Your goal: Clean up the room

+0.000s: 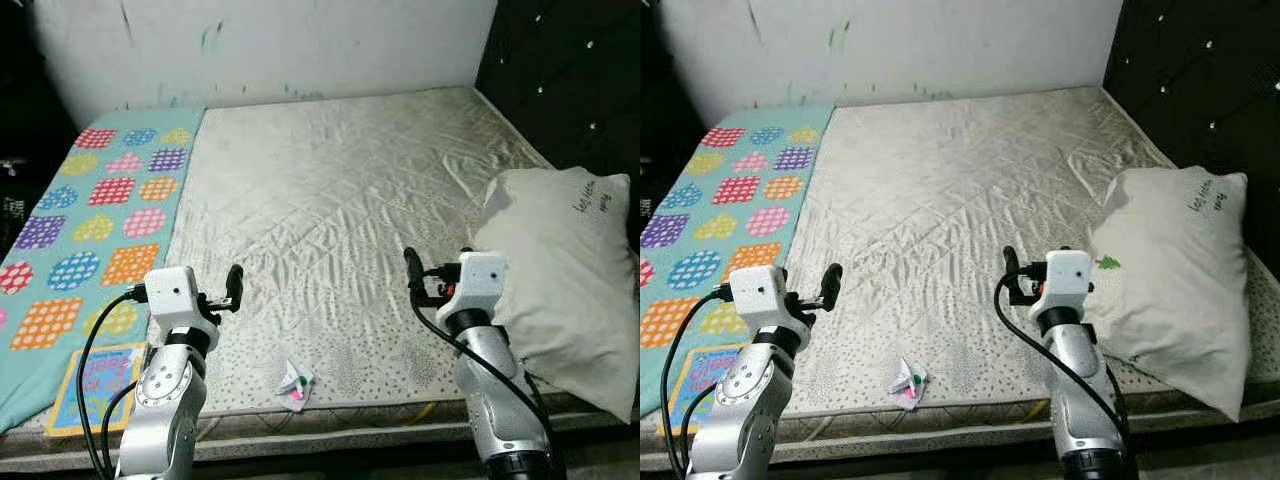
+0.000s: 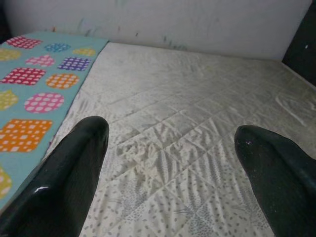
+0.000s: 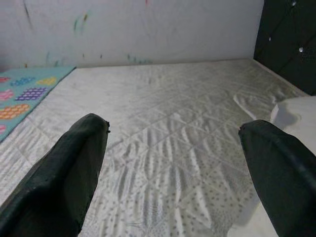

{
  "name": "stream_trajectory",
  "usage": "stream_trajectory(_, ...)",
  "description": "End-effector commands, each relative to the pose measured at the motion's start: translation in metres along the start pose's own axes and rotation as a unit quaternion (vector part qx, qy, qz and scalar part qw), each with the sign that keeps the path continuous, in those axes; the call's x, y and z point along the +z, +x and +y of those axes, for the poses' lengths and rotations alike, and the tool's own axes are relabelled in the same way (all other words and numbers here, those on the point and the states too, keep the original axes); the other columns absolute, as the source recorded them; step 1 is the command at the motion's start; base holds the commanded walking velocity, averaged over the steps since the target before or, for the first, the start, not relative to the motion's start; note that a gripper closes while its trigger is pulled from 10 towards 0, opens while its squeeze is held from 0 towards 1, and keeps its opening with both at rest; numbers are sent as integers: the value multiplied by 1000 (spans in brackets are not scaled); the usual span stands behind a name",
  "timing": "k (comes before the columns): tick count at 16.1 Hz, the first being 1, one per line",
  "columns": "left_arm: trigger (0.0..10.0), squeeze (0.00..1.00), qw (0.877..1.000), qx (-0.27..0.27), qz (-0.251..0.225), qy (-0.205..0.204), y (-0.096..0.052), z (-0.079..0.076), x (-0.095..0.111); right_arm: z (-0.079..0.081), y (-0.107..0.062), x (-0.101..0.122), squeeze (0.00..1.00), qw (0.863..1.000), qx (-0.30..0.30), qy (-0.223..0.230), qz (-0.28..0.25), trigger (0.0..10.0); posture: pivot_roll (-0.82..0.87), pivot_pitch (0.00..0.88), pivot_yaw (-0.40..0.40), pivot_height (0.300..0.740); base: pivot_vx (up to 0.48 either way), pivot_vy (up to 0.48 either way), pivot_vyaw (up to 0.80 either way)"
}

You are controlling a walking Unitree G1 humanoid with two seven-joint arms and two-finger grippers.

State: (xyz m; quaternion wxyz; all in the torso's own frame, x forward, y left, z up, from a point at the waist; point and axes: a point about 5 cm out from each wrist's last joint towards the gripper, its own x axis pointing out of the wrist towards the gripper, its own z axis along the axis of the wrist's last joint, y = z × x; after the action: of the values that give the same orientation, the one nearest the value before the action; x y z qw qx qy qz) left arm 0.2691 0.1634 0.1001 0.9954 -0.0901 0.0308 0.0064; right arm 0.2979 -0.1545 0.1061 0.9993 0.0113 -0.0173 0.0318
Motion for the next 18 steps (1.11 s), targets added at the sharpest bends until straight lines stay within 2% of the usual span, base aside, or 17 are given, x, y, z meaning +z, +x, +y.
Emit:
stream_trajectory(1,10000,0,1000,3,1,3,1,4,0,4,2,1,0,1000,7,1,-2,10000,-170,6,77,740,0,0,0)
stream_trajectory(3,10000,0,1000,4,-3,3,5,7,3,7,3,-1,0,1000,12,1,0,10000,-163,0,76,740,0,0,0)
stream_trajectory(6,10000,0,1000,5,-6,4,3,9,4,8,3,-4,0,1000,20,2,5,10000,-151,8,72,740,0,91,0)
stream_trajectory(13,10000,0,1000,7,5,7,-3,10,-1,7,-1,-12,0,1000,23,-1,19,10000,-142,21,72,740,0,456,0)
stream_trajectory(16,10000,0,1000,14,2,16,-2,11,0,7,-1,-13,0,999,26,-3,22,10000,-146,27,72,740,0,0,0)
stream_trajectory(18,10000,0,1000,12,1,2,-3,10,0,5,-1,-13,0,999,27,-7,24,10000,-144,35,69,740,0,0,0)
